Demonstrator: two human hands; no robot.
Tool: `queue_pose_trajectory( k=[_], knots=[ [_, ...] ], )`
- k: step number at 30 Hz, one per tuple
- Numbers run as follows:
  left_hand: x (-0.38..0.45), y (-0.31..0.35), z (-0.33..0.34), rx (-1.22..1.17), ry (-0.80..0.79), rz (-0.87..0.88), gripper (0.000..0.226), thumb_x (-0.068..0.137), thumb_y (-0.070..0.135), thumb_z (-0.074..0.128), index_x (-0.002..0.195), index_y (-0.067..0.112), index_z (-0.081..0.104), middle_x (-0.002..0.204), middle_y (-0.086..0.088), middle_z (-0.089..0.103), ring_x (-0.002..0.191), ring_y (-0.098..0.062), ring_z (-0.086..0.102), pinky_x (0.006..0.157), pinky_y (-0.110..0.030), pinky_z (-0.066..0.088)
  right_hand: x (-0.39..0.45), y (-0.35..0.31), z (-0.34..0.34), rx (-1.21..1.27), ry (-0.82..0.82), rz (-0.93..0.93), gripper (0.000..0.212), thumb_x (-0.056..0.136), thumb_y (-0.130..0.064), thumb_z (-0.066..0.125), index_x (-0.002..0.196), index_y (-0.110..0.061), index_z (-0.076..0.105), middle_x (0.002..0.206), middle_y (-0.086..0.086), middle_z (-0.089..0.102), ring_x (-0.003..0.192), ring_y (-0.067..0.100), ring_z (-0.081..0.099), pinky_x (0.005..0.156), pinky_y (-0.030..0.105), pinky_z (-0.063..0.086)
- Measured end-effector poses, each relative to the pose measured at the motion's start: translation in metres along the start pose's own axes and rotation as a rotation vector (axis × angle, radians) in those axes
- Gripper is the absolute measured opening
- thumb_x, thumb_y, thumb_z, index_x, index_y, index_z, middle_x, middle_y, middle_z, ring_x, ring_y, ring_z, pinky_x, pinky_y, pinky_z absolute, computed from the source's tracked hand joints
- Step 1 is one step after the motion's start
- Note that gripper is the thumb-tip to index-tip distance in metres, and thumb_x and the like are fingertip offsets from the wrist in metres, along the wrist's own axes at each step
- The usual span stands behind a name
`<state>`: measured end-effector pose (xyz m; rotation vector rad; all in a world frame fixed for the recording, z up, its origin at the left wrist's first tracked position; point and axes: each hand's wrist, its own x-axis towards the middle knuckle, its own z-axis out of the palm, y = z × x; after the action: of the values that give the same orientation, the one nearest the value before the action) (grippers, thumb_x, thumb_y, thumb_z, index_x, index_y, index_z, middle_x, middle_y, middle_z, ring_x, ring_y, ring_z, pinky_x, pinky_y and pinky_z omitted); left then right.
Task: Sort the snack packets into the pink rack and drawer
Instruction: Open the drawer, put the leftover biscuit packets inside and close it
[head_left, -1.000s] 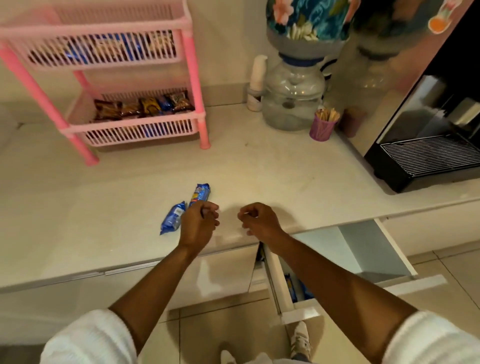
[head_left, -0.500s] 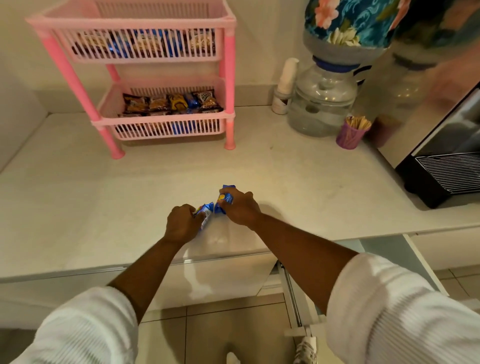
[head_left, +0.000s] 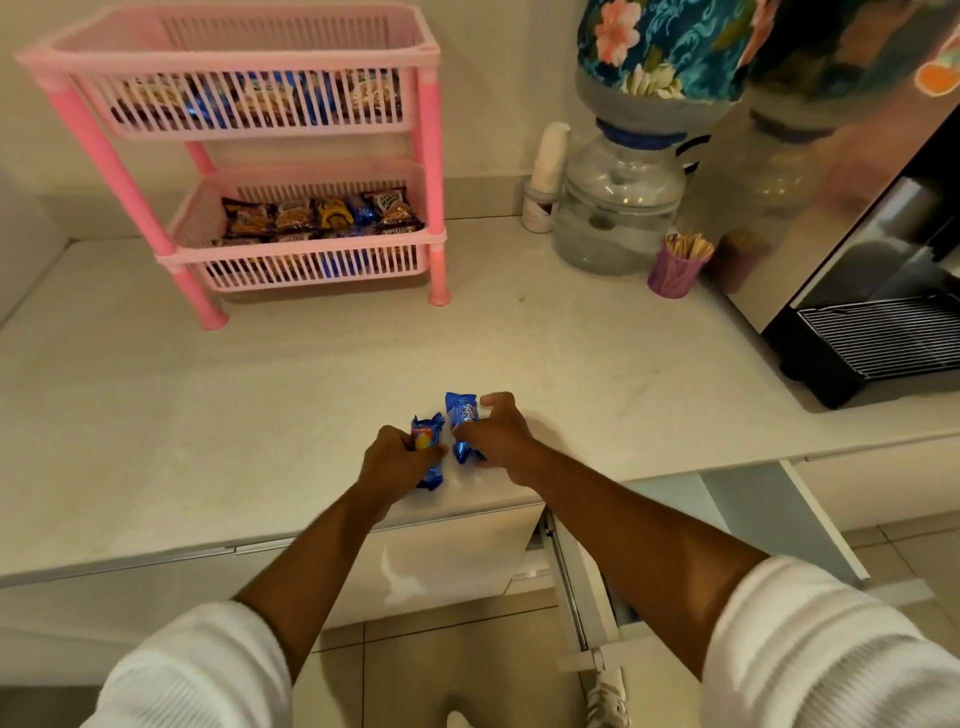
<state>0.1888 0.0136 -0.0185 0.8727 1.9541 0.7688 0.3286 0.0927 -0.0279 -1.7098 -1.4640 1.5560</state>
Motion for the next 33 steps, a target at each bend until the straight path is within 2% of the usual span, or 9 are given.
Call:
queue_pose_trajectory(
  k=[3,7,11,17,19,22,29,31,33],
  knots=[
    [-0.018,0.01,0.031,-0.129,-0.084,0.027,0.054,0.07,0.048,0.081,0.097,0.007,0.058,0.09,-0.012,0.069,0.076,-0.02,0.065,0.064,-0.032,0.049,-0.023,0.013,-0.035,0.156,-0.062,0.054,0.071,0.073,-0.008,0.086,0.132,-0.018,0.047,0.116,0.01,0.062,0.087,0.018,0.066,0.066,0.034,0.06],
    [-0.053,0.024,0.078,-0.286,-0.234,0.108,0.059,0.078,0.03,0.081,0.122,0.024,0.043,0.102,-0.007,0.065,0.088,-0.021,0.071,0.07,-0.032,0.059,-0.058,0.044,-0.103,0.215,-0.203,-0.014,0.037,0.081,-0.003,0.076,0.117,-0.007,0.069,0.108,0.019,0.073,0.087,0.027,0.073,0.069,0.034,0.059],
    [-0.077,0.032,0.132,-0.239,-0.344,0.167,0.051,0.081,0.033,0.078,0.12,0.028,0.046,0.103,-0.007,0.066,0.089,-0.021,0.069,0.07,-0.034,0.061,-0.08,0.083,-0.174,0.118,-0.24,0.004,0.045,0.072,-0.012,0.08,0.115,-0.013,0.07,0.108,0.018,0.073,0.1,0.033,0.072,0.086,0.048,0.06],
    [-0.085,0.042,0.225,-0.05,-0.491,0.199,0.052,0.078,0.035,0.08,0.119,0.029,0.049,0.107,0.011,0.067,0.094,-0.008,0.067,0.086,-0.033,0.058,-0.091,0.135,-0.263,0.062,-0.195,0.068,0.046,0.077,0.0,0.08,0.118,-0.013,0.066,0.102,0.012,0.076,0.09,0.026,0.075,0.075,0.039,0.061],
    [-0.08,0.043,0.257,0.04,-0.538,0.159,0.052,0.08,0.033,0.078,0.123,0.027,0.048,0.11,0.009,0.064,0.096,-0.009,0.065,0.084,-0.029,0.056,-0.082,0.152,-0.284,-0.006,-0.141,0.125,0.041,0.074,-0.002,0.083,0.112,-0.01,0.067,0.097,0.012,0.076,0.084,0.024,0.075,0.076,0.041,0.062],
    [-0.065,0.038,0.298,0.176,-0.515,0.111,0.054,0.081,0.029,0.077,0.122,0.019,0.045,0.11,0.0,0.061,0.095,-0.018,0.064,0.082,-0.038,0.058,-0.054,0.176,-0.3,-0.177,-0.085,0.239,0.039,0.067,-0.014,0.09,0.099,-0.006,0.07,0.09,0.011,0.076,0.08,0.023,0.076,0.077,0.044,0.063],
    [-0.027,0.007,0.381,0.494,-0.507,-0.025,0.07,0.078,0.048,0.074,0.129,0.013,0.042,0.119,-0.012,0.052,0.096,-0.029,0.063,0.079,-0.039,0.057,0.014,0.234,-0.307,-0.508,-0.242,0.441,0.052,0.065,-0.018,0.092,0.105,-0.002,0.063,0.098,0.013,0.07,0.081,0.022,0.071,0.066,0.036,0.064],
    [-0.022,0.006,0.397,0.529,-0.491,-0.046,0.067,0.086,0.045,0.068,0.134,0.01,0.039,0.127,-0.016,0.044,0.102,-0.031,0.059,0.077,-0.034,0.05,0.028,0.254,-0.306,-0.643,-0.291,0.434,0.057,0.064,-0.026,0.092,0.105,-0.003,0.06,0.098,0.01,0.067,0.086,0.022,0.068,0.071,0.036,0.063],
    [-0.017,0.0,0.416,0.549,-0.503,-0.071,0.068,0.09,0.038,0.066,0.14,0.008,0.033,0.137,-0.019,0.035,0.11,-0.033,0.055,0.081,-0.033,0.048,0.039,0.271,-0.304,-0.759,-0.354,0.446,0.05,0.068,-0.033,0.088,0.098,-0.007,0.057,0.087,0.004,0.06,0.076,0.016,0.061,0.061,0.027,0.055]
  ],
)
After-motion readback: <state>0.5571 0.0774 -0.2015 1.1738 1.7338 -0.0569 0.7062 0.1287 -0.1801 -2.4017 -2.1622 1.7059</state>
